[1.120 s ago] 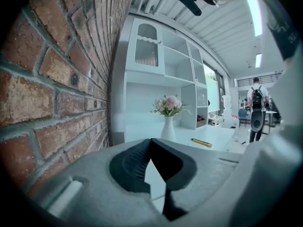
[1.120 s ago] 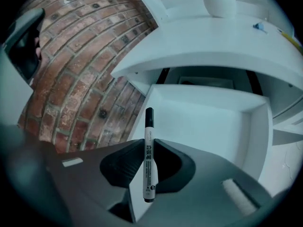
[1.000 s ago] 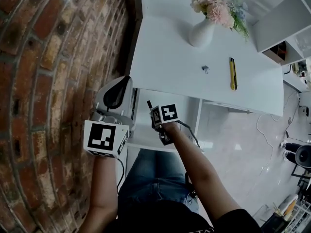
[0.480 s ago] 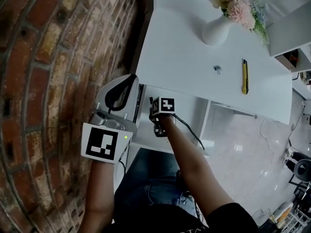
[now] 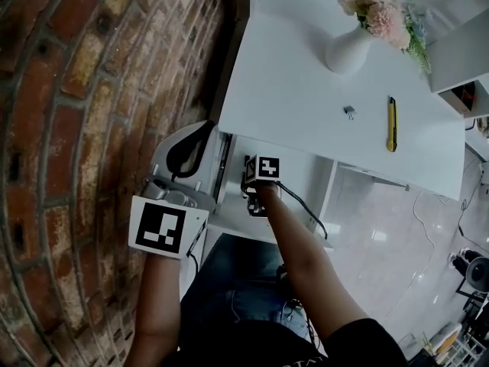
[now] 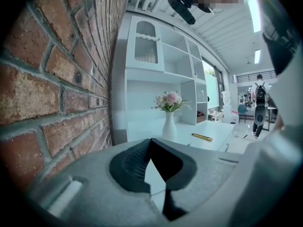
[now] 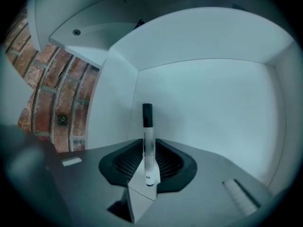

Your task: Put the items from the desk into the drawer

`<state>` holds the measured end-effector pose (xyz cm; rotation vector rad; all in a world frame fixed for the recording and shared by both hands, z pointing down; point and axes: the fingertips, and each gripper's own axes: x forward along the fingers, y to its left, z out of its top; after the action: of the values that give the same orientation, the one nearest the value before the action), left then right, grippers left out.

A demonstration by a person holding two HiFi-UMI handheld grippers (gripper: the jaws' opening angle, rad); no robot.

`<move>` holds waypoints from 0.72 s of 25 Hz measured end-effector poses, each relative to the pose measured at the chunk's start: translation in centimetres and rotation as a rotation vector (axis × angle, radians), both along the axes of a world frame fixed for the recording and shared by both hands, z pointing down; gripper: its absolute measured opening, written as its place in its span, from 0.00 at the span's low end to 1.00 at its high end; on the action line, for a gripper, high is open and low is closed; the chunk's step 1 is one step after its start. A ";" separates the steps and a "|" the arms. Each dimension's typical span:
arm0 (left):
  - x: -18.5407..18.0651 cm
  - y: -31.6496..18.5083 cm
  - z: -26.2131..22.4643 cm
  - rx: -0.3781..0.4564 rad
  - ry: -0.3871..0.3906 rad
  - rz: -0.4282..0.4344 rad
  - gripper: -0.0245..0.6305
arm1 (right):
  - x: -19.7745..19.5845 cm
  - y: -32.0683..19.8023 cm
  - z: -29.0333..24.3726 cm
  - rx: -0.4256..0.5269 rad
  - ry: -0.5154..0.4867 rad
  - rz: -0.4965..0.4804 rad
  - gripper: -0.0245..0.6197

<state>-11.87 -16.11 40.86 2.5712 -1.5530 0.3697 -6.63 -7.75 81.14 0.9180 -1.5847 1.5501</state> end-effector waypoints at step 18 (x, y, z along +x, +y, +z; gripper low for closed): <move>1.2 0.4 -4.5 0.041 0.049 -0.003 0.04 | 5.3 1.4 -11.6 0.088 -0.037 -0.091 0.19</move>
<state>-10.65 -15.69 36.39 2.5869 -1.5641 0.2755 -1.33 -6.38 69.54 0.8567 -1.7089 1.4510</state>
